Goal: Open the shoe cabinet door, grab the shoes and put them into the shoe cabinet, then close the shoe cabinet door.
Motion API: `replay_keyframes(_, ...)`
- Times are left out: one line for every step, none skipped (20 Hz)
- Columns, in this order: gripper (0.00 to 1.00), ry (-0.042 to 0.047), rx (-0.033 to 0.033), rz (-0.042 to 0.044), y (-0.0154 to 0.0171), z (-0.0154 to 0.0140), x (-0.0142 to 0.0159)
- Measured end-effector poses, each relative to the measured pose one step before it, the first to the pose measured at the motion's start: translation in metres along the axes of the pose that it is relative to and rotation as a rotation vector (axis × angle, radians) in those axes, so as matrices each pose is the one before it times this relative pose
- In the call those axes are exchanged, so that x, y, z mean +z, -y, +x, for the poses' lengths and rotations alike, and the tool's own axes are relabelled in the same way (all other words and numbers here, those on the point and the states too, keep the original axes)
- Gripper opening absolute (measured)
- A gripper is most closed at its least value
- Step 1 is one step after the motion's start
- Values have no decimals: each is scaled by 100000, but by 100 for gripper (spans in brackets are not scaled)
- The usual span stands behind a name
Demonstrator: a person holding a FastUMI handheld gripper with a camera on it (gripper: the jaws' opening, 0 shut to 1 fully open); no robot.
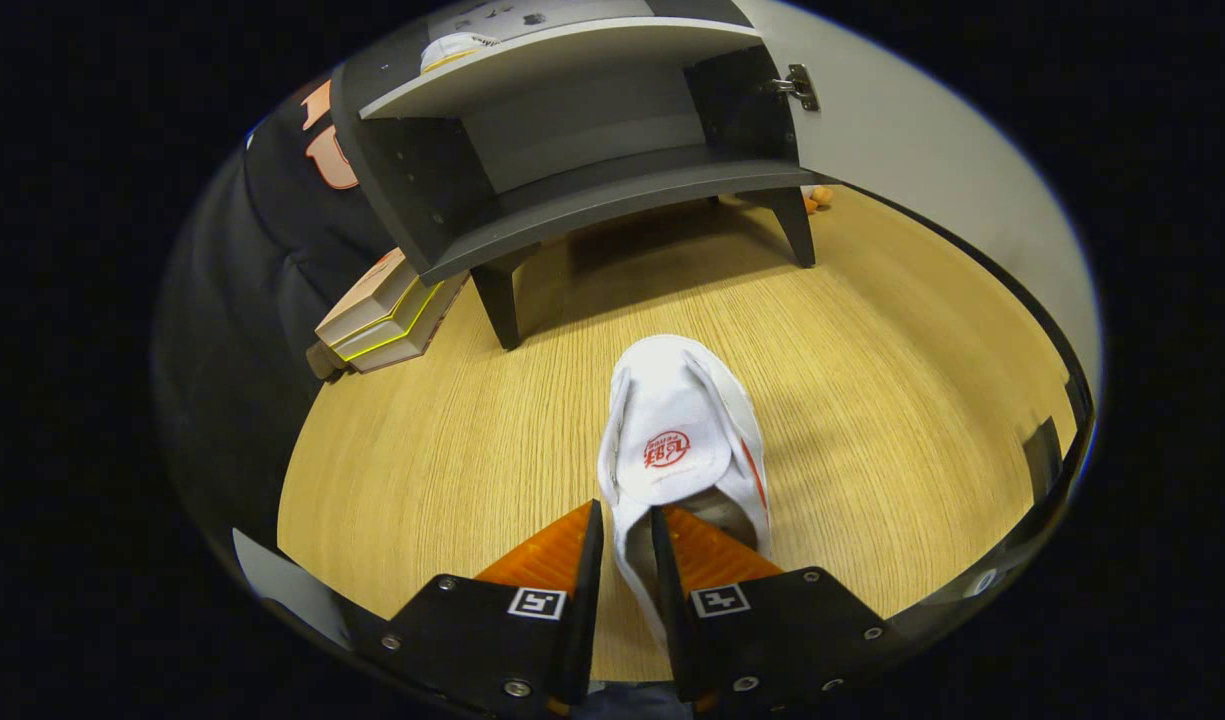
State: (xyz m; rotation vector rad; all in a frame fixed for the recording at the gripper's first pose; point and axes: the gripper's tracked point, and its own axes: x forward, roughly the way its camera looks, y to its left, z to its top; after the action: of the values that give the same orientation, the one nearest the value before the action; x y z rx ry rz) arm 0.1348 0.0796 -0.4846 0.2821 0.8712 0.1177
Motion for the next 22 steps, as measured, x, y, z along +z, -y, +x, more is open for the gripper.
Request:
replay_keyframes(31,214,-480,-266,110,459,137)
replay_keyframes(31,415,3,-229,9,426,141)
replay_keyframes(28,-690,569,108,-88,311,-109)
replay_keyframes(24,124,-145,-259,2,347,1)
replay_keyframes(21,-12,-347,-506,64,277,-51)
replay_keyframes(14,1281,-319,-665,18,63,149)
replay_keyframes(12,601,157,-693,-31,-123,43)
replay_keyframes(7,685,271,89,-28,-31,97)
replay_keyframes(6,555,72,-138,15,-201,256)
replay_keyframes(3,1376,-133,135,224,-316,364)
replay_keyframes(2,1438,-130,-349,305,-374,516)
replay_keyframes(1,1285,531,-546,-6,-450,408)
replay_keyframes(1,1808,1529,-259,-155,-417,651)
replay_keyframes(1,1135,926,181,-112,-467,528)
replay_keyframes(1,113,10,-325,49,-444,192)
replay_keyframes(1,471,-420,-624,65,-330,282)
replay_keyframes(2,-774,-505,-887,62,-406,-25)
replay_keyframes(1,-24,-102,-565,-1,-414,90)
replay_keyframes(1,513,428,-607,-69,-402,217)
replay_keyframes(1,400,410,-421,-91,-557,113)
replay_keyframes(1,637,-163,-576,13,-575,312)
replay_keyframes(1,704,42,-839,-74,-533,396)
